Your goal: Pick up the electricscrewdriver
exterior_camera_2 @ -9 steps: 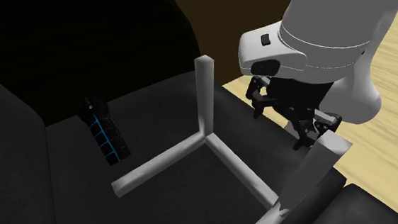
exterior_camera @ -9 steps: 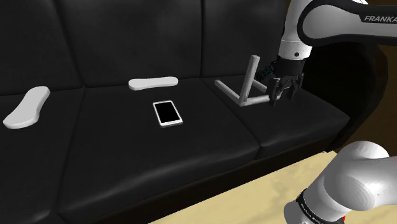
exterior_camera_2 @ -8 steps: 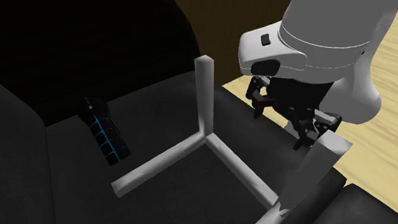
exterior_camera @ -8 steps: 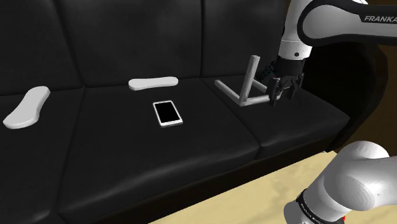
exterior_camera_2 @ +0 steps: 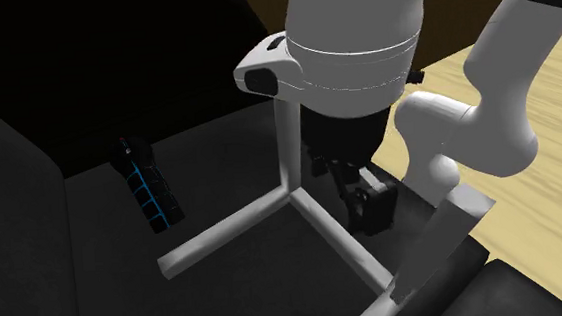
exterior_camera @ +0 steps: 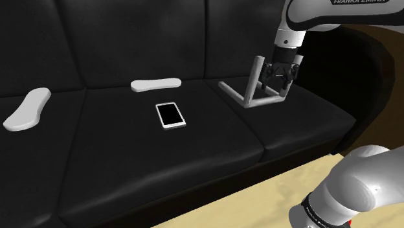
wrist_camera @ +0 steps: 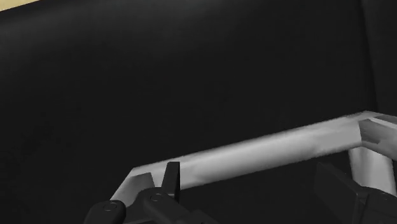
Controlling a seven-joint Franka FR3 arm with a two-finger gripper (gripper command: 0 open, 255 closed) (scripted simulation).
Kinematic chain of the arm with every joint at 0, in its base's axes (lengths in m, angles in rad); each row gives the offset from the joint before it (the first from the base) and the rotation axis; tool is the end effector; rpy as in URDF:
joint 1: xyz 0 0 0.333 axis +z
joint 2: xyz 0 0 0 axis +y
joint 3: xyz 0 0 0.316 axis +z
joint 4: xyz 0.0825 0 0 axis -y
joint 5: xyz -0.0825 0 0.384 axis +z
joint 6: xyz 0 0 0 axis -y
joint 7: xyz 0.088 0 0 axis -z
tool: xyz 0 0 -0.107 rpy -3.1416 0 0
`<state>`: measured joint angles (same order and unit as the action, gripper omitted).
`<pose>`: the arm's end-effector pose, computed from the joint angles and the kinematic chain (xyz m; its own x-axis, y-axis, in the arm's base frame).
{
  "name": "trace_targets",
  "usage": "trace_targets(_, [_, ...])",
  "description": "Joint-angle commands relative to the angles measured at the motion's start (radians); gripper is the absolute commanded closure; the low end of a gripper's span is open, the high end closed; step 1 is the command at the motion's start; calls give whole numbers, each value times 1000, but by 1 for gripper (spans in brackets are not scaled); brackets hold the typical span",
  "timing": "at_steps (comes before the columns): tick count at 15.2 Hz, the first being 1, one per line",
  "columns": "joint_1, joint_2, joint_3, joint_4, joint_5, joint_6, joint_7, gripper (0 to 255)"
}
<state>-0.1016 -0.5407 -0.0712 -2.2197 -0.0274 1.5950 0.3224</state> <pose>0.3709 -0.0727 0.5723 0.8828 -0.4623 -0.0835 -0.4625 -0.8864 0.0180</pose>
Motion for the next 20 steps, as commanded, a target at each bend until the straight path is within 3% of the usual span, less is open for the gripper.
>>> trace_targets(1, [-23, 70, -19, 64, 17, 21, 45, 0])
trace_targets(20, [-227, 544, -247, 601, 248, 74, 385, 0])
